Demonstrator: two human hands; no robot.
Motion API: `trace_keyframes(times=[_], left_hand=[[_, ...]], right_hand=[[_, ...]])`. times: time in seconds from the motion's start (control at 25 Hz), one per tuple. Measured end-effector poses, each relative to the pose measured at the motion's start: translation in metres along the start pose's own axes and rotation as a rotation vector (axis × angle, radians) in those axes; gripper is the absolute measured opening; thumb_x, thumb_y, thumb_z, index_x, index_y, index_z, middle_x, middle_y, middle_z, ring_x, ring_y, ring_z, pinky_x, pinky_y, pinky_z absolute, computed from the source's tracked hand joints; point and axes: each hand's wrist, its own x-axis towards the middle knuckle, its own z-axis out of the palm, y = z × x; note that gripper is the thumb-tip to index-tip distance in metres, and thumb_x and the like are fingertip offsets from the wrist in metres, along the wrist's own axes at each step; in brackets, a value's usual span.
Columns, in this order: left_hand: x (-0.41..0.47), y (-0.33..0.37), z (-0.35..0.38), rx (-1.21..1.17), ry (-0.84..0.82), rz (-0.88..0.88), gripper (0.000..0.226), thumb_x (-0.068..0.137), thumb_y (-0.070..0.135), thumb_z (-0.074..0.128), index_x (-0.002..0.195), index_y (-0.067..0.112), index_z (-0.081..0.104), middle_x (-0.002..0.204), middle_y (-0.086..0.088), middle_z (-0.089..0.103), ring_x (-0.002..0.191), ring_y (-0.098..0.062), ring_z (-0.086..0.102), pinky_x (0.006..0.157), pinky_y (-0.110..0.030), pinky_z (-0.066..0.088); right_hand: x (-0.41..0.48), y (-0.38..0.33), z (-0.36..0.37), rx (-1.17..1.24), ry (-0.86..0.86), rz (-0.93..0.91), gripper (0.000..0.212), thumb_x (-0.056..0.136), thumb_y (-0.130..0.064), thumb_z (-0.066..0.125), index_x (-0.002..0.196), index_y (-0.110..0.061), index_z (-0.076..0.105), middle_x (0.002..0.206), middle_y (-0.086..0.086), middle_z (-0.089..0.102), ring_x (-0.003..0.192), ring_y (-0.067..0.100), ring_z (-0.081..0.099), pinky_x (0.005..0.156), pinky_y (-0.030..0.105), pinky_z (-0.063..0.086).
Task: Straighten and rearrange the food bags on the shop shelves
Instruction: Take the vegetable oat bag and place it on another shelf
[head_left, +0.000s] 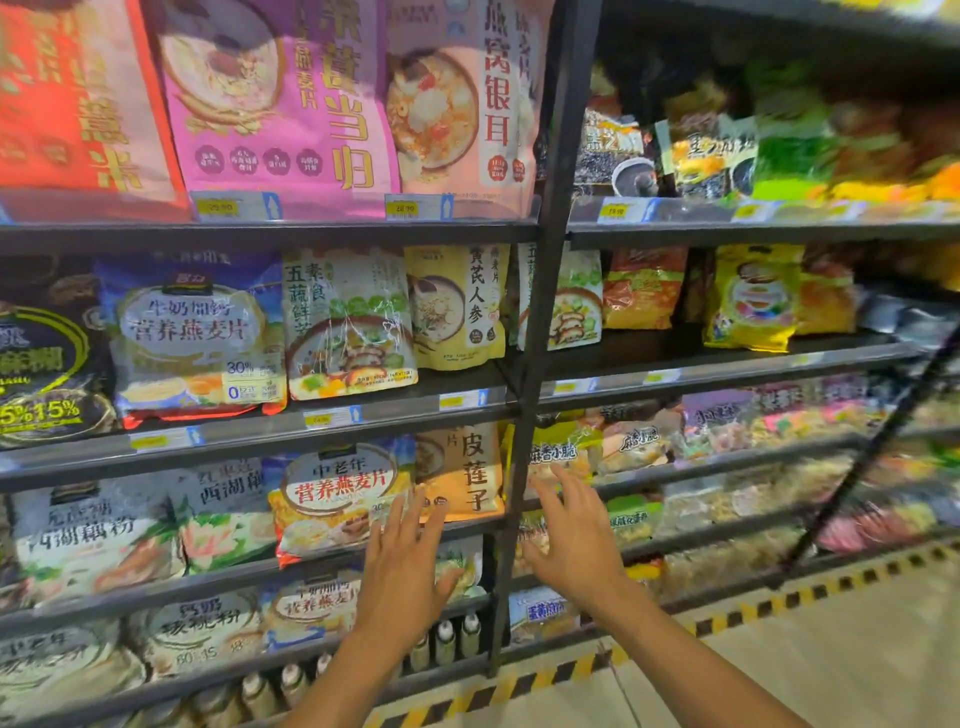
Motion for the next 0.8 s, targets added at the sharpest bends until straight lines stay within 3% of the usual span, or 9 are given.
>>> trace_keyframes(times=[0.24,0.4,0.6,0.8], left_hand=[[0.047,0.084,0.012,-0.041,0.028,0.146,0.082,0.099,0.062,0.050,0.165,0.036,0.009,0.174,0.002,-0.003,0.161,-0.024,-0.011,0.130,-0.050,0.000],[0.094,0.153,0.023,-0.031,0.070,0.214,0.081,0.100,0.061,0.049,0.164,0.037,0.006,0.174,0.003,-0.007,0.160,-0.023,-0.014,0.130,-0.047,0.000],[0.161,0.235,0.035,-0.020,0.143,0.203,0.078,0.101,0.062,0.046,0.164,0.037,0.007,0.171,0.009,-0.010,0.160,-0.021,-0.014,0.131,-0.049,0.004],[0.221,0.298,0.041,0.051,0.173,0.099,0.081,0.101,0.061,0.048,0.165,0.033,0.007,0.174,0.001,-0.005,0.161,-0.025,-0.008,0.129,-0.045,0.006]], right_hand=[[-0.009,0.086,-0.039,-0.049,0.100,0.088,0.087,0.088,-0.056,0.065,0.162,-0.028,0.027,0.171,0.007,0.018,0.157,0.034,0.020,0.126,0.054,0.025],[0.007,0.161,-0.066,-0.075,0.150,0.132,0.081,0.089,-0.053,0.066,0.158,-0.024,0.037,0.170,0.010,0.022,0.157,0.036,0.021,0.126,0.056,0.025],[0.048,0.260,-0.092,-0.053,0.218,0.079,0.078,0.083,-0.052,0.063,0.153,-0.023,0.044,0.166,0.010,0.029,0.154,0.035,0.029,0.120,0.058,0.034],[0.095,0.335,-0.114,-0.032,0.227,0.043,0.082,0.086,-0.053,0.065,0.157,-0.023,0.040,0.170,0.009,0.024,0.155,0.034,0.025,0.124,0.054,0.027]])
